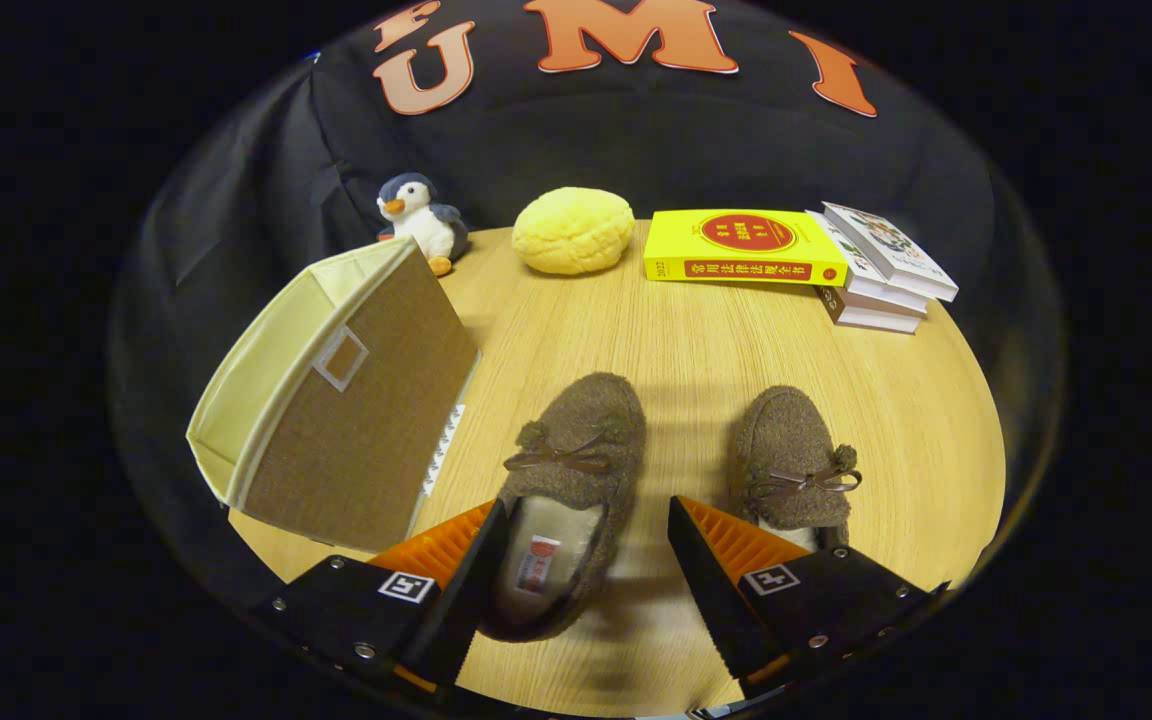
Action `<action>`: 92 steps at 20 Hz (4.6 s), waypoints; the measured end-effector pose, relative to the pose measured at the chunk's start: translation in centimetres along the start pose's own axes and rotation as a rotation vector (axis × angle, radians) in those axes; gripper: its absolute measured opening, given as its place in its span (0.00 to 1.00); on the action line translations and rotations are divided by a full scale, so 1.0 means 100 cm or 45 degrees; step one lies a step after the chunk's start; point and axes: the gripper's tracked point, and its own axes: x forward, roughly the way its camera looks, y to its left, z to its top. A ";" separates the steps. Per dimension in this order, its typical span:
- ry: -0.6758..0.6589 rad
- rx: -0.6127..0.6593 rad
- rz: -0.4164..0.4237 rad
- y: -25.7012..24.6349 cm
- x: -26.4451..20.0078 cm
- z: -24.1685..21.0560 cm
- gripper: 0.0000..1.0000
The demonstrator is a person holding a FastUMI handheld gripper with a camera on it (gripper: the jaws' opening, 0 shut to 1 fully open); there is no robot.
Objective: Open the storage box then place both shoes into the box .Put the left shoe in first, then the right shoe, with the right side of both shoes facing outward in a uniform manner.
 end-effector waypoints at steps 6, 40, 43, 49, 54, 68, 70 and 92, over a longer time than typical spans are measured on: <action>0.050 0.059 -0.036 -0.011 0.036 0.000 0.72; 0.129 0.214 0.223 0.239 0.001 0.130 0.04; 0.184 0.243 0.220 0.262 0.023 0.117 0.06; 0.306 0.265 0.375 0.308 0.031 0.092 0.35; 0.181 0.284 0.480 0.298 -0.001 0.122 0.65; -0.253 0.055 0.405 0.103 -0.112 0.134 0.98; -0.254 0.042 0.324 0.059 -0.113 0.118 0.98; 0.053 0.048 -0.037 -0.179 0.012 -0.023 0.77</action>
